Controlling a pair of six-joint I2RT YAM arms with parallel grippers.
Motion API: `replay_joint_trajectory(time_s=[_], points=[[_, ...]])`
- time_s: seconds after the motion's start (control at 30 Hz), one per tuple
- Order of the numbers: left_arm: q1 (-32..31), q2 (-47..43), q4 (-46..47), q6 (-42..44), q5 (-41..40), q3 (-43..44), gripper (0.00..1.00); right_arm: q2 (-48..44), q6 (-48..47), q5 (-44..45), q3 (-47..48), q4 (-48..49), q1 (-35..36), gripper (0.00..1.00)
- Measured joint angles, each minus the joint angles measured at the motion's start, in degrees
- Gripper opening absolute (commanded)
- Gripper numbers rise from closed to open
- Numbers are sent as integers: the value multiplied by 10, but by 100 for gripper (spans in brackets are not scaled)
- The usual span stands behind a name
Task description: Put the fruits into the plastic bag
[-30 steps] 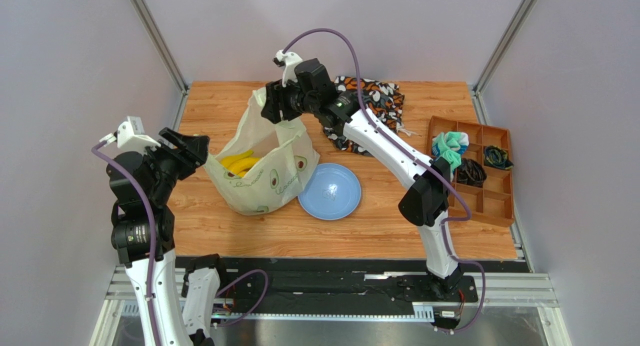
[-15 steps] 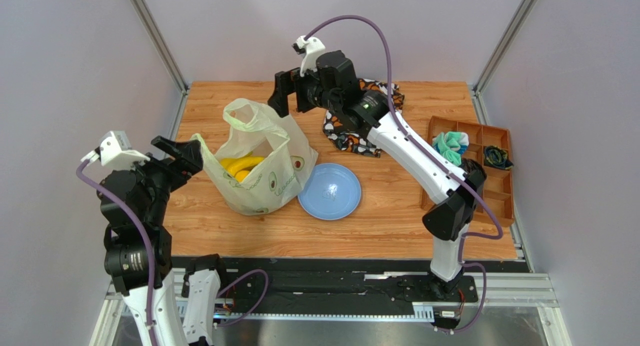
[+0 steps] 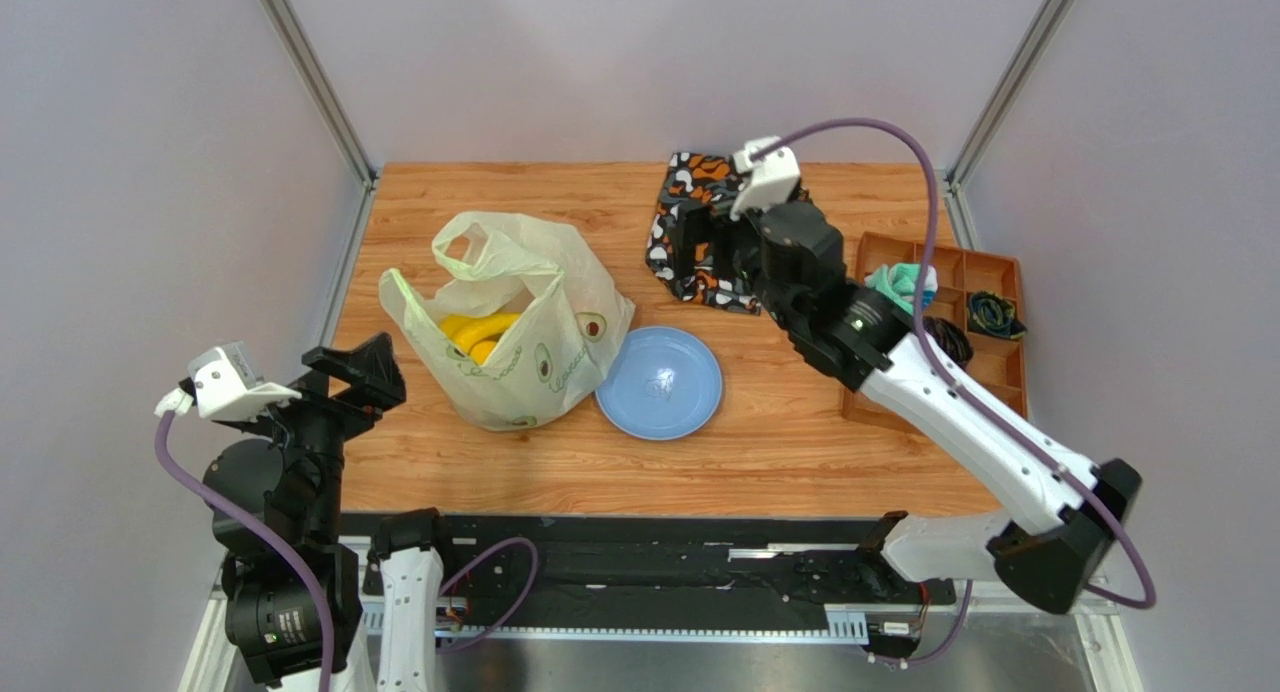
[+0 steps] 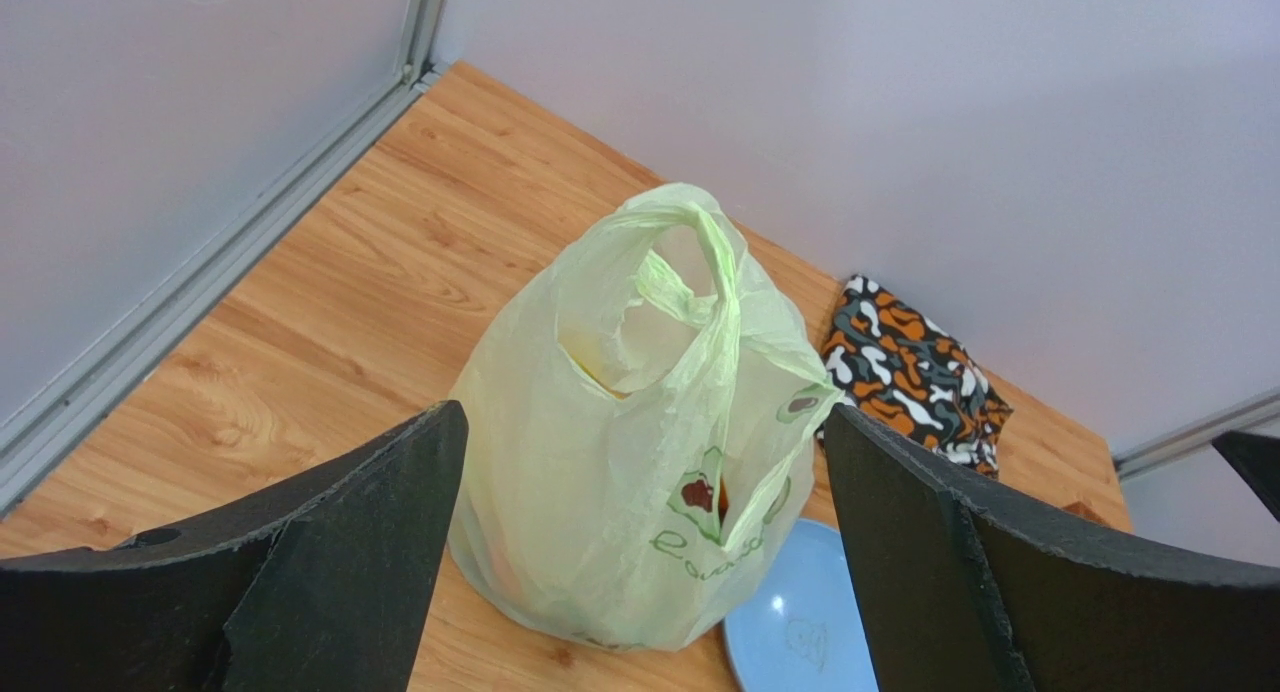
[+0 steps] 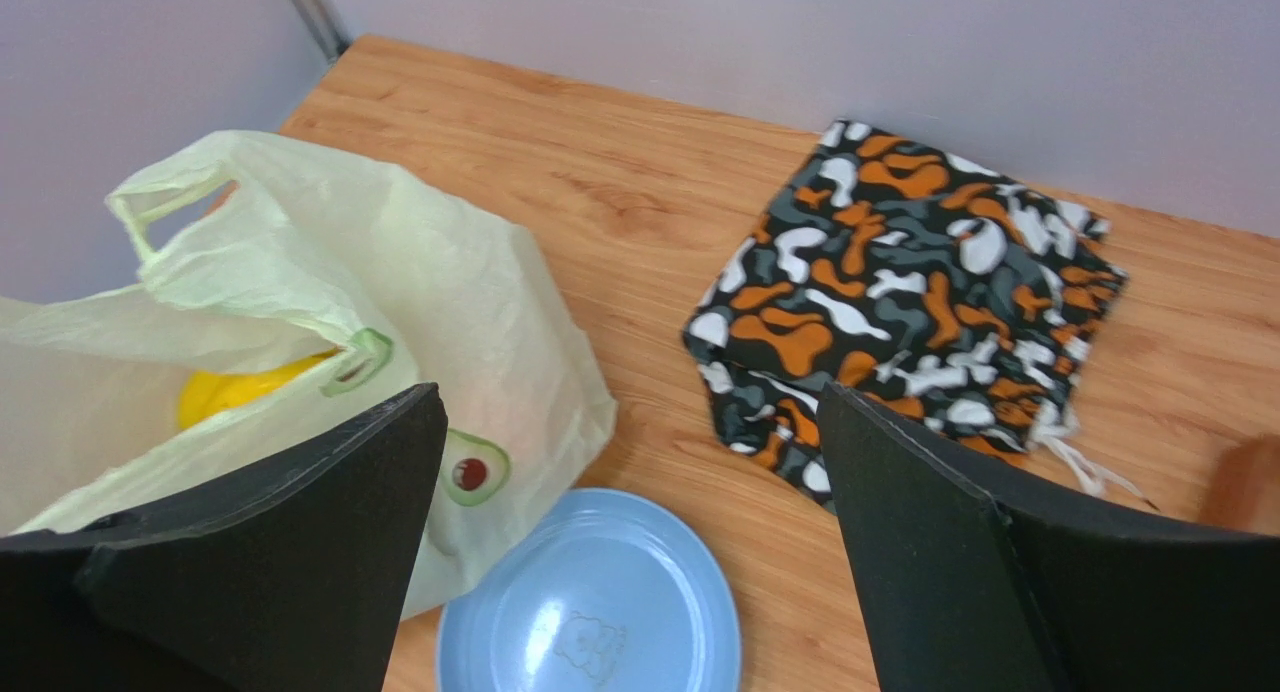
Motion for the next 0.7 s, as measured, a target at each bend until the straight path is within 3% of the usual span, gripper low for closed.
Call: replay_joint_trajectory(time_s=[0.3, 0.7], points=[[0, -21, -5, 7, 15, -16, 98, -184, 9, 115, -228, 41, 0, 99], [0, -29, -21, 6, 15, -21, 99, -263, 32, 191, -290, 36, 0, 99]])
